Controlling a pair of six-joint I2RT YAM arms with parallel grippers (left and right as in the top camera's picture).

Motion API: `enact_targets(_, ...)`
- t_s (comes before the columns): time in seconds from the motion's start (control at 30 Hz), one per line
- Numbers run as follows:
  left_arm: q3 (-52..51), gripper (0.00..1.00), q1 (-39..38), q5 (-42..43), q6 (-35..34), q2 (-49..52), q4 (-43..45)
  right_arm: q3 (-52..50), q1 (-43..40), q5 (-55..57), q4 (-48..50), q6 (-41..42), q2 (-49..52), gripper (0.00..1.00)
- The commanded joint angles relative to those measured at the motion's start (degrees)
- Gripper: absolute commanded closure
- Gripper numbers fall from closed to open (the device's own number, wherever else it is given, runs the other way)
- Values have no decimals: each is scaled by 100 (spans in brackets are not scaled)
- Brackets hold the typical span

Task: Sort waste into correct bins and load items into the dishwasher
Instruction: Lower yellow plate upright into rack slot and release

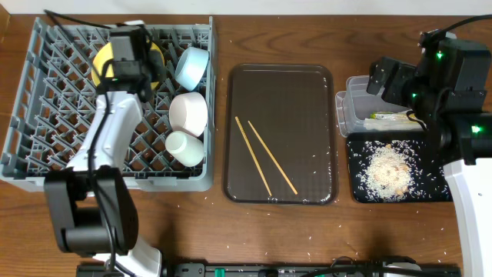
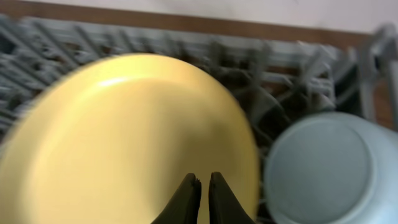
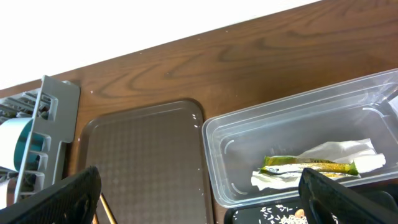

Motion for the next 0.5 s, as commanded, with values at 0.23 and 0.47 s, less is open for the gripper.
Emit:
enact_targets(0.23,31,92,-323,179,323,343,492,35,-31,81,9,37,37,1)
enact_targets(0.47,31,92,-321,35,321,592,614,35,-31,81,9,37,37,1)
